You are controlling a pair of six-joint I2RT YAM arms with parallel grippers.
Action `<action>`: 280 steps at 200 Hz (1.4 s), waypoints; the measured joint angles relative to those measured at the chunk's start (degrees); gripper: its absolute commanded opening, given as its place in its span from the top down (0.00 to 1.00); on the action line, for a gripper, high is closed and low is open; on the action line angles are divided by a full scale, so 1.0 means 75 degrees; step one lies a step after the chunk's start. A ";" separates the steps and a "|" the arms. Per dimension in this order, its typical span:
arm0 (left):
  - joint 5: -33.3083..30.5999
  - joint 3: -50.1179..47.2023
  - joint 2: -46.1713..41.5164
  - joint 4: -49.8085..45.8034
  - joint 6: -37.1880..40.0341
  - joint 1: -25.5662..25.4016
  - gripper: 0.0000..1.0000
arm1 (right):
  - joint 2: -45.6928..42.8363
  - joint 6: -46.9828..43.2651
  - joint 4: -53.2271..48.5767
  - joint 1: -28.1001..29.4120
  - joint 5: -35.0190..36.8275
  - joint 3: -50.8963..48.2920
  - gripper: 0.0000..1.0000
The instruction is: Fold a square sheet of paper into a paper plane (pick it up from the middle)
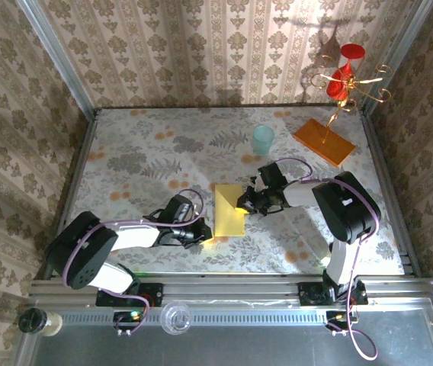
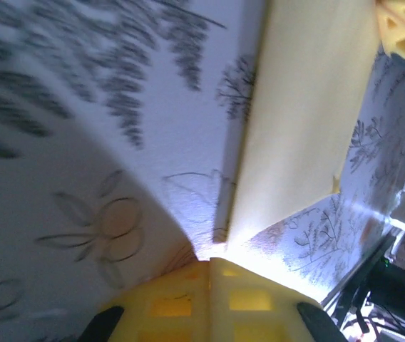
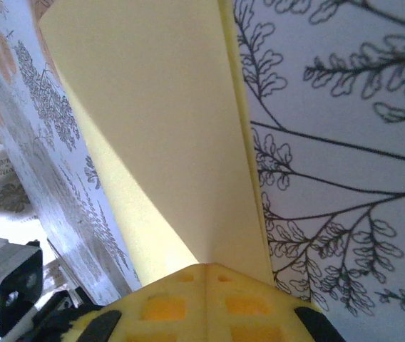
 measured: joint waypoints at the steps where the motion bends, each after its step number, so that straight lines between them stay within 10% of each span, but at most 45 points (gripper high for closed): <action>1: -0.0012 0.0003 -0.0032 -0.0038 0.0006 0.0015 1.00 | 0.0000 0.0000 0.0000 0.0000 -0.0003 0.0000 0.94; 35: -0.0379 0.0396 -0.0562 -0.0638 0.0271 0.0379 1.00 | -0.0003 -0.0003 -0.0026 0.0006 -0.0032 0.0038 0.93; 118: -0.0708 0.1049 0.0149 0.0460 0.0714 0.0804 0.64 | -0.0493 -0.0254 0.0050 0.0233 0.1081 0.0076 0.77; 179: -0.0023 0.2107 0.1789 0.1547 0.0673 0.0810 0.63 | -0.2527 -0.0679 -0.0175 0.0224 0.1871 -0.0233 0.66; 280: 0.0230 0.3719 0.3520 0.0842 0.0968 0.1148 0.71 | -0.2696 -0.0522 -0.0580 -0.0221 0.2192 -0.0854 0.67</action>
